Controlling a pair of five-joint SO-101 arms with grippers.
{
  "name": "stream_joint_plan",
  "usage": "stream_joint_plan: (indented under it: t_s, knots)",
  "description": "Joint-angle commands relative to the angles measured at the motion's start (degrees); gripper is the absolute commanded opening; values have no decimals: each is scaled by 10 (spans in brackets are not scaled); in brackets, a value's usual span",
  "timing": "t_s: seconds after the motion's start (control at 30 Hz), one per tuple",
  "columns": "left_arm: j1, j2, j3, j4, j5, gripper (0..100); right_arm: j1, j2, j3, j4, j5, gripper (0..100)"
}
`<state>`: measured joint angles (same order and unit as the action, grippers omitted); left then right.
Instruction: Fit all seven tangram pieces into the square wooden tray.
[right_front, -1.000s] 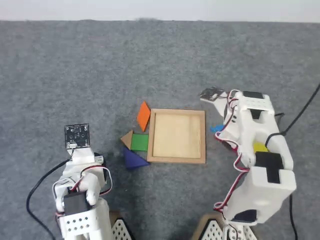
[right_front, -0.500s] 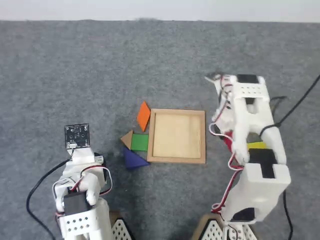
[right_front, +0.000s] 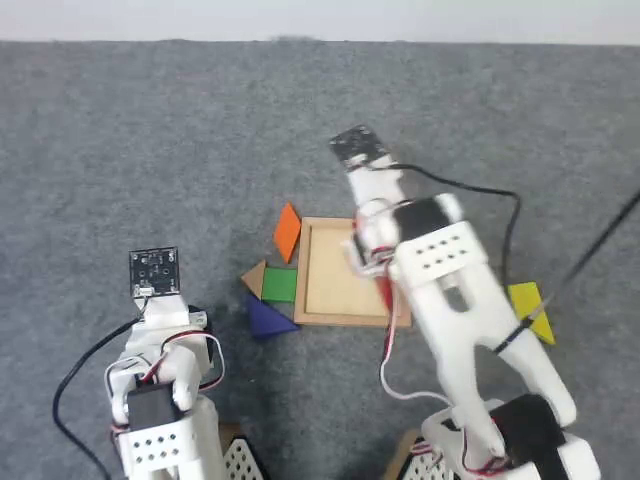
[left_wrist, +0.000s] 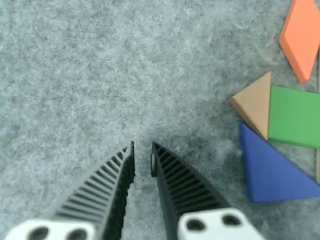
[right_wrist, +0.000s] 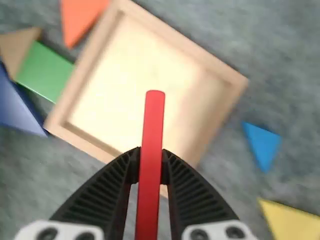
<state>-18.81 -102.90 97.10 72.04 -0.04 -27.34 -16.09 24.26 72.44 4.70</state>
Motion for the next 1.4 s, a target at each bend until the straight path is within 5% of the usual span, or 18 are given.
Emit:
stream_joint_plan:
  t_s: [0.0,0.57,0.77,1.0,1.37]
  knots:
    - [-2,-13,-7,3,-4,50,-62,25,-3,-80,-63,7]
    - [-2,-13,-7,3,-4,50,-128,253,-104,-189,-306,7]
    - [-2,-13,-7,3,-4,50,-124,270,-105,-219,-306,36]
    - [-2,-13,-7,3,-4,50,-105,267,-105,-219,-271,279]
    - [-2,-13,-7,3,-4,50,-51,258,-121,-215,-222,292]
